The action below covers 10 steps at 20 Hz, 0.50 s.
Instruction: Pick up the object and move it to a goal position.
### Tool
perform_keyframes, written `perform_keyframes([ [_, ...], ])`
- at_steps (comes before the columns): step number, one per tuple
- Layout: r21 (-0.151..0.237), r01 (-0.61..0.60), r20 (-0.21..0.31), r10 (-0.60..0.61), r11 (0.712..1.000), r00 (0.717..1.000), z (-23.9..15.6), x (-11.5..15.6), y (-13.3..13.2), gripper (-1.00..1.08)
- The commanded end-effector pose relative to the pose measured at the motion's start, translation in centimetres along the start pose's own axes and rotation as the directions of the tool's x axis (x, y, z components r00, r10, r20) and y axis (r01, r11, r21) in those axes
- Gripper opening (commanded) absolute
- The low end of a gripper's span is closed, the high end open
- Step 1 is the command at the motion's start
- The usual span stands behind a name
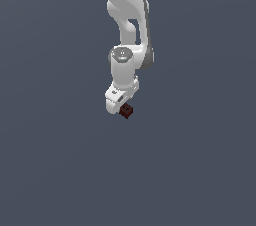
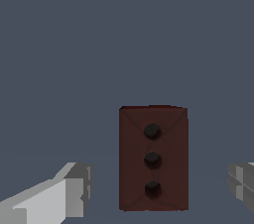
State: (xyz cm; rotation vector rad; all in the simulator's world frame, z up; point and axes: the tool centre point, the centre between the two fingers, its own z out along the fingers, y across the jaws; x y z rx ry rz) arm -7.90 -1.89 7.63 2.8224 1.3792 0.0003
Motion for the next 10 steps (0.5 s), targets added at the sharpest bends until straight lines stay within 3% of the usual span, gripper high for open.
perform_keyframes([
  [1, 0.000, 0.000, 0.000, 0.000, 1.000, 1.000, 0.4, 0.0, 0.0, 1.00],
  [10, 0.000, 0.004, 0.000, -0.004, 1.000, 1.000, 4.0, -0.1, -0.1, 1.00],
])
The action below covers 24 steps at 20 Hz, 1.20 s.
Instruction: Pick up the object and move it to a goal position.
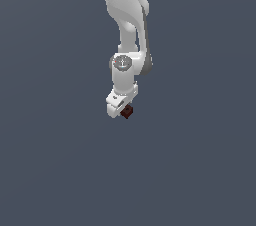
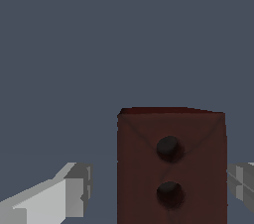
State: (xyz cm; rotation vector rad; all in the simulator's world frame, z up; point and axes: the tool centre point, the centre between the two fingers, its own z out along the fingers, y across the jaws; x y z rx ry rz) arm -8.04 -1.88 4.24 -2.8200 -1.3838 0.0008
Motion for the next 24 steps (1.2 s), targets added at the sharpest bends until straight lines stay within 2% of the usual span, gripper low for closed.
perform_keyframes([
  [1, -0.001, 0.001, 0.000, -0.001, 1.000, 1.000, 0.9, 0.0, 0.0, 1.00],
  [6, -0.001, 0.001, 0.000, -0.001, 1.000, 1.000, 1.5, 0.0, 0.1, 1.00],
  [7, -0.001, 0.001, 0.000, -0.001, 1.000, 1.000, 1.5, 0.0, 0.1, -1.00],
  [18, -0.002, 0.001, 0.000, -0.001, 1.000, 1.000, 1.5, 0.0, 0.1, -1.00],
  [24, -0.002, 0.001, 0.000, -0.001, 1.000, 1.000, 0.3, 1.3, -0.1, -1.00],
])
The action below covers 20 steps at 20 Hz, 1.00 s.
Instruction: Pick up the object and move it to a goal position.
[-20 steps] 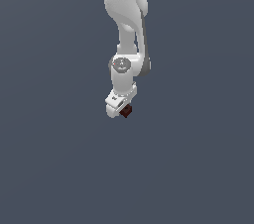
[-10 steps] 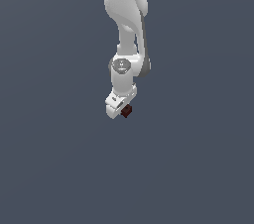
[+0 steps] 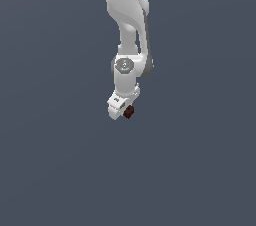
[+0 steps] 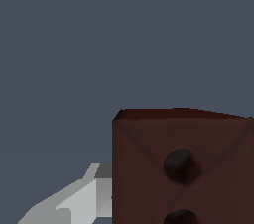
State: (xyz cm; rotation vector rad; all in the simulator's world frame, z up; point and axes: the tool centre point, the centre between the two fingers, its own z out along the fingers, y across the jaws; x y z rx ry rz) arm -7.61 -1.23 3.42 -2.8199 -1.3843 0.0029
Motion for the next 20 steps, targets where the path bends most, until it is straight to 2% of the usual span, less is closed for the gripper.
perform_keyframes([
  [1, -0.002, 0.001, -0.002, -0.001, 1.000, 1.000, -0.8, 0.9, 0.0, -1.00],
  [8, -0.002, 0.001, -0.002, -0.001, 1.000, 1.000, -4.4, 4.9, -0.5, -1.00],
  [20, -0.001, 0.001, -0.002, -0.001, 1.000, 1.000, -13.1, 14.8, -1.4, -1.00],
])
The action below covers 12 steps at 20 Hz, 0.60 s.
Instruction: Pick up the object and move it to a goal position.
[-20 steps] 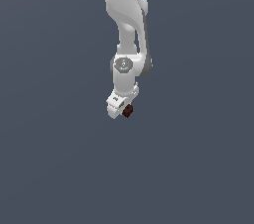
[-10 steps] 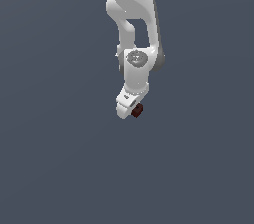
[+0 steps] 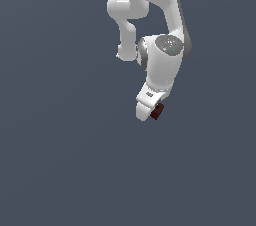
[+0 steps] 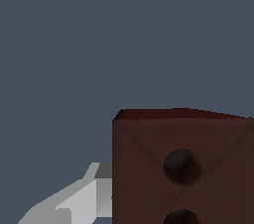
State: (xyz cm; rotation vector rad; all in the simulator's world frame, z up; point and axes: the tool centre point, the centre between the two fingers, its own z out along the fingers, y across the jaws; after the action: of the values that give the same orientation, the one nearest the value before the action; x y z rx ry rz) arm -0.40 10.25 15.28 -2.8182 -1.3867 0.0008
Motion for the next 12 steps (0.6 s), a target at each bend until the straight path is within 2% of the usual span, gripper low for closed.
perform_keyframes([
  [1, -0.001, -0.001, -0.001, 0.001, 1.000, 1.000, -1.9, 2.1, -0.2, -1.00],
  [12, -0.001, -0.001, -0.001, 0.001, 1.000, 1.000, -7.8, 9.0, -0.5, -1.00],
])
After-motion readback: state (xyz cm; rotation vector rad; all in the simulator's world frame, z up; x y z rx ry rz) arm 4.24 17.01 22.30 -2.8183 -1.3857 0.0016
